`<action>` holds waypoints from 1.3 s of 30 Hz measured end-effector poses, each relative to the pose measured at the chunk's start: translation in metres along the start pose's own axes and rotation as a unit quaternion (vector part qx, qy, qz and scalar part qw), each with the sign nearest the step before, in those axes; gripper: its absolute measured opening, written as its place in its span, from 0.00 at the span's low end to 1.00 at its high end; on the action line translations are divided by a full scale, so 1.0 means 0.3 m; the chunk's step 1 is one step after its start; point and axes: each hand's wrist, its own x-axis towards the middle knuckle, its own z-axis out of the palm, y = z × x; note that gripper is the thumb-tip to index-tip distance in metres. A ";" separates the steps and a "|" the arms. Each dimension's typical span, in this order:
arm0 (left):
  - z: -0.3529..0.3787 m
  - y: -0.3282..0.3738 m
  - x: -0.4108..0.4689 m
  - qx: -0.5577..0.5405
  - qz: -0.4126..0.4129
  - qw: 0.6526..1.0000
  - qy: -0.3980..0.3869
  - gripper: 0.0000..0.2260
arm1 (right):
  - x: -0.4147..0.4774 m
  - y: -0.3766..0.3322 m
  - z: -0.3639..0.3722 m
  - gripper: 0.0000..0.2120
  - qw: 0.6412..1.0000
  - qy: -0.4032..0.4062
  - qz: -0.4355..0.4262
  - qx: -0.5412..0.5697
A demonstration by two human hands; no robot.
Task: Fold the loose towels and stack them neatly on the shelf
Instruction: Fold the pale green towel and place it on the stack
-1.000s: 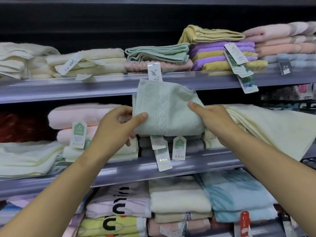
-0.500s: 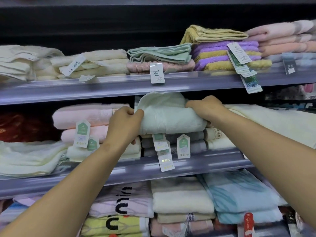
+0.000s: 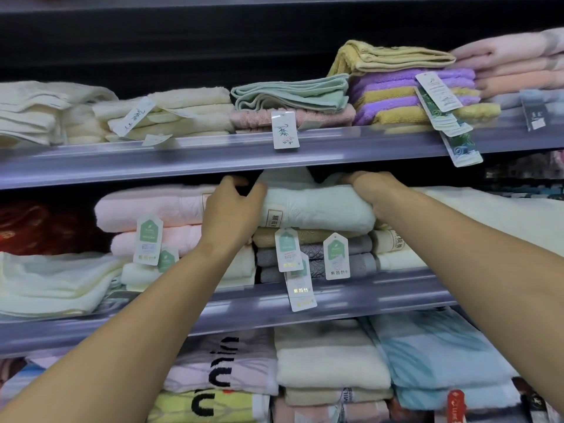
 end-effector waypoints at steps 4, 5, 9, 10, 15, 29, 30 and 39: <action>0.001 -0.024 -0.013 -0.040 0.023 0.997 -0.056 0.17 | 0.039 -0.020 0.026 0.22 0.999 0.032 -0.023 0.021; -0.003 -0.038 -0.023 -0.038 0.033 0.995 -0.086 0.20 | 0.032 -0.018 0.025 0.25 0.998 0.012 -0.037 0.051; -0.010 -0.072 -0.025 -0.068 0.085 0.987 -0.114 0.13 | -0.021 0.049 -0.028 0.47 0.983 -0.101 -0.096 0.118; -0.004 -0.071 -0.018 -0.072 0.086 0.989 -0.099 0.11 | -0.036 0.070 -0.046 0.46 0.975 -0.130 -0.131 0.121; 0.037 -0.073 0.003 -0.067 0.064 0.995 -0.030 0.13 | -0.112 0.146 -0.112 0.42 0.945 -0.201 -0.259 0.015; 0.006 -0.040 -0.016 -0.180 -0.038 0.972 -0.149 0.15 | -0.058 0.088 -0.049 0.34 0.964 -0.158 -0.208 0.042; 0.011 -0.038 -0.018 -0.190 -0.052 0.970 -0.142 0.15 | -0.061 0.083 -0.056 0.30 0.964 -0.170 -0.200 0.041; 0.027 0.014 -0.006 -0.228 -0.170 0.947 -0.148 0.19 | -0.080 0.069 -0.125 0.17 0.962 -0.248 -0.096 0.065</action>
